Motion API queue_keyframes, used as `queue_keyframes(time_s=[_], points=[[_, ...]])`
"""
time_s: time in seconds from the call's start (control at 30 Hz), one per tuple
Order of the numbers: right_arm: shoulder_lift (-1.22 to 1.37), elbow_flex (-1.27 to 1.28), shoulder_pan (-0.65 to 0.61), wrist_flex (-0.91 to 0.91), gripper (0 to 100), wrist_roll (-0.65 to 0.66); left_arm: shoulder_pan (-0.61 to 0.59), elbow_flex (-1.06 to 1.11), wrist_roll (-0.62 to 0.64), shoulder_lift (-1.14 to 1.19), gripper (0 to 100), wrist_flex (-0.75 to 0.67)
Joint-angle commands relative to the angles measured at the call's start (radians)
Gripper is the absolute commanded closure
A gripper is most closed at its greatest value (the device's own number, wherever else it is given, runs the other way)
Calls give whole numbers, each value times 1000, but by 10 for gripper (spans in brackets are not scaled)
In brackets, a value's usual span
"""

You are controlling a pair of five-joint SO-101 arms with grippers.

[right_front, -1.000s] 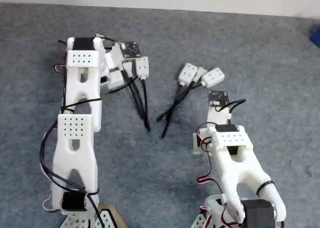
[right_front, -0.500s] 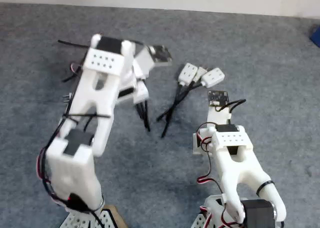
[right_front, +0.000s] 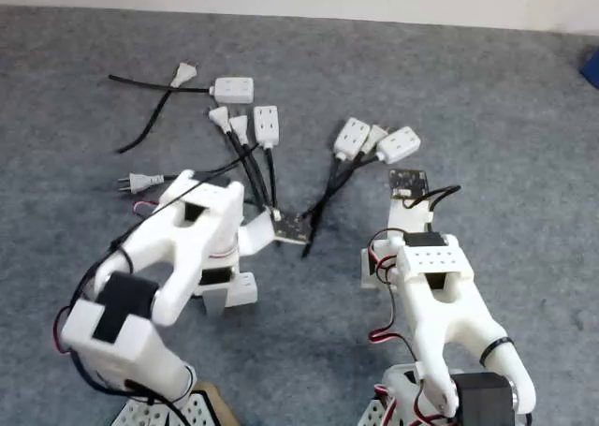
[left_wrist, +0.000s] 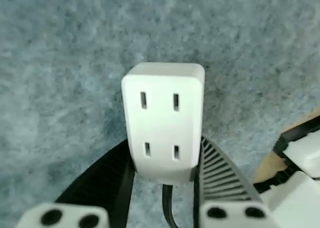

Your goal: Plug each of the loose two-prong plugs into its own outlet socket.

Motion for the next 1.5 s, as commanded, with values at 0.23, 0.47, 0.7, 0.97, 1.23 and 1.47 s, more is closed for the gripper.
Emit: queue_keyframes(time_s=[0.23,0.47,0.7,0.97,1.23,1.47], points=[[-16,-4,8,-13,742,0,8,87,-29,-24,957,-118],[-16,-4,8,-13,742,0,39,128,-29,-35,764,-118],[-16,-4,8,-13,742,0,41,-5,57,-35,744,-115],[-16,-4,8,-13,742,0,173,-124,175,-28,744,-110],[-16,-7,8,-13,742,0,228,-120,203,-27,744,-81],[-16,-7,7,-13,742,0,234,-150,221,-35,744,-77]])
